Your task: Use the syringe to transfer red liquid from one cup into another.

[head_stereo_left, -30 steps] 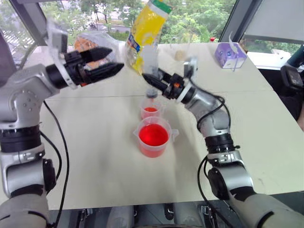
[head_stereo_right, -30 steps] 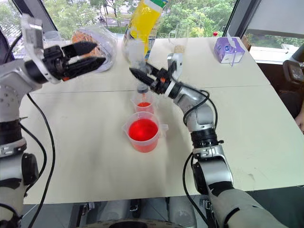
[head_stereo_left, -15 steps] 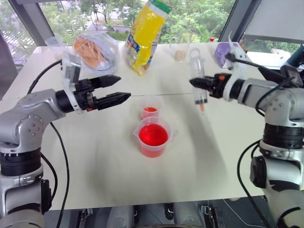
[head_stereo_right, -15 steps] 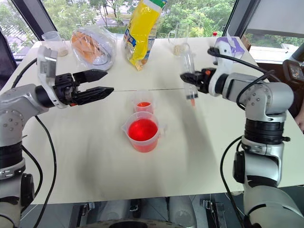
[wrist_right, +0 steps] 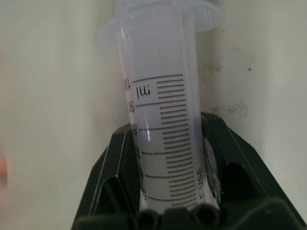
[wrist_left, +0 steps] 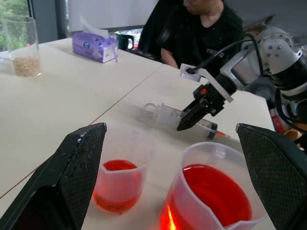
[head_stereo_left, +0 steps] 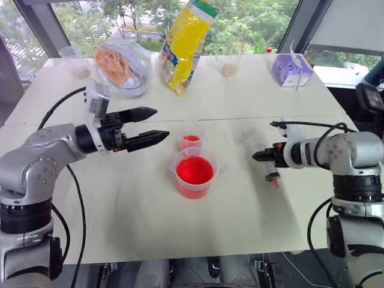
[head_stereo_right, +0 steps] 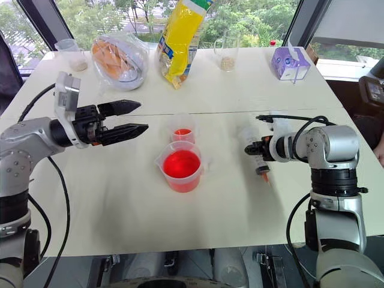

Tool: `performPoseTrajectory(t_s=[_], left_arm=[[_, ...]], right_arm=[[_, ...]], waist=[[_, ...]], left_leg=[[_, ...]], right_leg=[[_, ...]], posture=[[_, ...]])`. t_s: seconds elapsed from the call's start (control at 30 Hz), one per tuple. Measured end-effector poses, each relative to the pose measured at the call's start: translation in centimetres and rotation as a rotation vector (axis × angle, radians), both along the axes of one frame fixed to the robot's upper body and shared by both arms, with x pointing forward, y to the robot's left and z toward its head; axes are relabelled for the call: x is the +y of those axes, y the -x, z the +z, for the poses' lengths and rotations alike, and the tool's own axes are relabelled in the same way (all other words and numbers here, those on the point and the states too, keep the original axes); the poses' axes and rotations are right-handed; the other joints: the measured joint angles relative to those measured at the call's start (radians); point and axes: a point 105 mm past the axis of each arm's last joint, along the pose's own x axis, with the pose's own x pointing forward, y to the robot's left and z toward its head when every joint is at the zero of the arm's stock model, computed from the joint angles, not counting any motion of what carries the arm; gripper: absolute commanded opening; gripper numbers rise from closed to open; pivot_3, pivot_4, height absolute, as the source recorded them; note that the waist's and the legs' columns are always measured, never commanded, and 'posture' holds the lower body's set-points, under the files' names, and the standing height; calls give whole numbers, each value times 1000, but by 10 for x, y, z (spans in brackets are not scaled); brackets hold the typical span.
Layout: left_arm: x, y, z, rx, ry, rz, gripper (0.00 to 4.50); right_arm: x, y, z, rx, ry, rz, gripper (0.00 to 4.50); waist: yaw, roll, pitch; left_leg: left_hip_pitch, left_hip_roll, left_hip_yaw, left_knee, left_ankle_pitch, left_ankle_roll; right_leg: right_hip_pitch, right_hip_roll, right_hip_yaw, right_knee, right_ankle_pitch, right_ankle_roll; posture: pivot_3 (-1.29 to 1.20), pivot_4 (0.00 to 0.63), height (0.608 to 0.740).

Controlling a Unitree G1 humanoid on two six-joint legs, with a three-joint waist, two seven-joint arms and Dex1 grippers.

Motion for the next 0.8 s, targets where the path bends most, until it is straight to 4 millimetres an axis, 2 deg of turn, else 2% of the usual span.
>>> performPoseTrajectory(t_s=[0.07,0.13,0.27,0.37,0.47,0.53,0.67,0.8], left_arm=[[1,2,-4,13,-22,-1,4500],[0,5,-6,26,-26,-15,4500],[-1,11,-6,30,-45,-34,4500],[2,15,-10,46,-69,-45,4500],[9,21,-17,78,-120,-58,4500],[11,25,-19,90,-144,-71,4500],[11,31,-18,92,-168,-108,4500],[12,33,-17,92,-176,-121,4500]], right_arm=[[2,0,0,-5,-8,6,3830],[5,-1,1,-14,-14,18,4436],[5,0,2,-16,-12,27,4436],[3,2,13,-61,28,77,4436],[-8,7,53,-215,119,184,4436],[-5,13,73,-281,128,258,4436],[10,34,91,-312,103,428,4436],[21,64,111,-343,70,595,4436]], waist=[[-1,0,0],[-1,0,0],[0,0,0],[0,1,1],[1,2,2],[0,2,2],[0,2,2],[3,2,2]], left_leg=[[0,0,0,0,0,0],[0,0,0,0,0,0],[0,0,0,1,0,0],[0,0,0,0,0,0],[-1,0,0,0,-1,1],[-1,0,0,0,-1,1],[-1,1,0,0,-1,1],[-1,1,0,0,-1,1]], right_leg=[[0,0,0,0,0,0],[0,1,0,0,0,0],[0,0,0,0,0,0],[0,1,0,0,0,0],[-2,0,0,-1,-1,0],[-1,1,0,-1,-1,1],[-1,1,0,-1,-1,0],[-1,0,0,-2,-2,-2]], posture=[[0,150,740],[0,150,740],[0,150,740],[0,150,740],[0,150,740],[0,150,740],[0,150,740],[0,150,740]])
